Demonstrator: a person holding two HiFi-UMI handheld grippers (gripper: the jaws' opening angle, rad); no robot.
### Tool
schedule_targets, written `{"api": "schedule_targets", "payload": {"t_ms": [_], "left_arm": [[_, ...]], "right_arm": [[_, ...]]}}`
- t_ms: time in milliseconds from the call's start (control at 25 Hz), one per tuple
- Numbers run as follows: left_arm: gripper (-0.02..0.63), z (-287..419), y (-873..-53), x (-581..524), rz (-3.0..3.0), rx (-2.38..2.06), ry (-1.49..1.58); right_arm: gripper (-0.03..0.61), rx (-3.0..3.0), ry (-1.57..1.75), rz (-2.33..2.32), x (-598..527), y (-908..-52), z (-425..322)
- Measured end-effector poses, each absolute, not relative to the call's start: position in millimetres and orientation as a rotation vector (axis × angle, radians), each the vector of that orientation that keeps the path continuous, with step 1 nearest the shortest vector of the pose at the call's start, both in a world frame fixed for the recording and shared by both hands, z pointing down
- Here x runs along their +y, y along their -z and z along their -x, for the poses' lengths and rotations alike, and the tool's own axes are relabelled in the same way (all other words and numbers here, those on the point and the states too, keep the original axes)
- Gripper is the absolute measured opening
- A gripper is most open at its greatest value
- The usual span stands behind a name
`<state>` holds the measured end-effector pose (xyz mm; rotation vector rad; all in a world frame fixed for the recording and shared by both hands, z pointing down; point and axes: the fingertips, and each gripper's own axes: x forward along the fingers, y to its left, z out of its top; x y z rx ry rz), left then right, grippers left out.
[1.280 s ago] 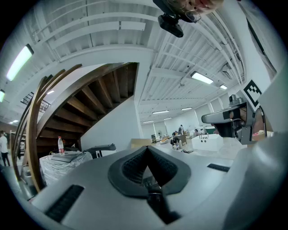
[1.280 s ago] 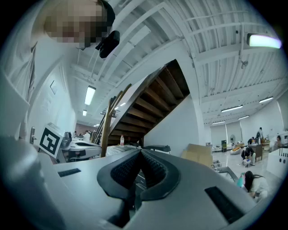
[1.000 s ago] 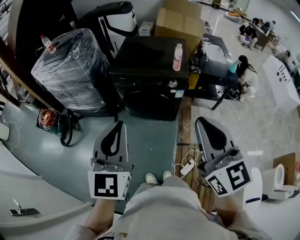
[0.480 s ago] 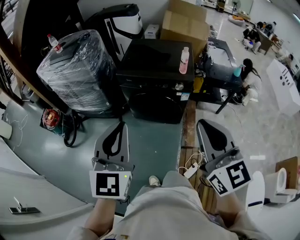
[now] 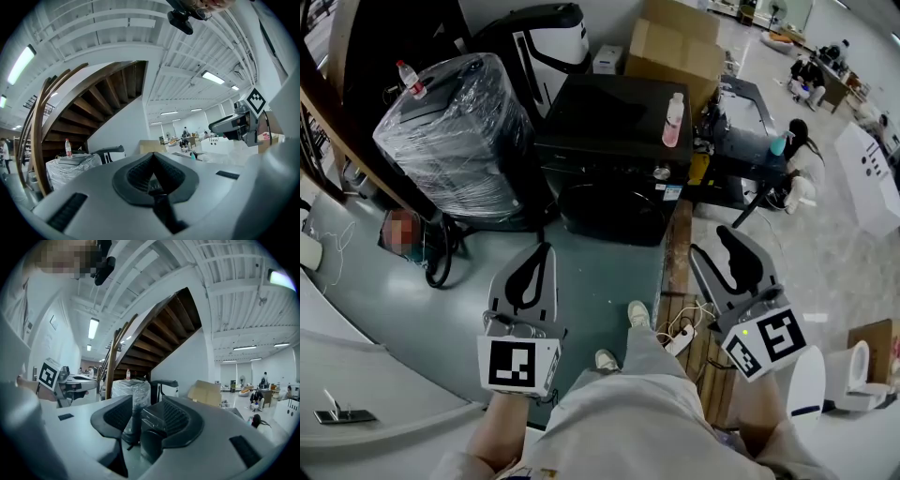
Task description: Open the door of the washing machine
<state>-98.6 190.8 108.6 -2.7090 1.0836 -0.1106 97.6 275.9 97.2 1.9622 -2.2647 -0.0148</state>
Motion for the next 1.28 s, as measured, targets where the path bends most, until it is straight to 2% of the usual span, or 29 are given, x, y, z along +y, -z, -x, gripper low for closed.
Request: {"api": "schedule_targets", "payload": {"t_ms": [400,720,1280], "left_arm": [[0.02,66.3,-117.6,143.9,2.706,1.147,0.153],[0.02,11.3,-145.7,82.3,2.718,1.17,0.268],[0.02,-86.9,-237.1,-13.0,2.785,1.15,0.628]], "right_arm": [[0.219,-2.257,-0.097,-1.825,219.8,-137.3,-131.2],[0.219,-2.237,-0.254,-1.694,147.3,-194.8,-180.0],[0.218,-2.217,-0.535,-1.444,40.7,-323.6,-242.6]]}}
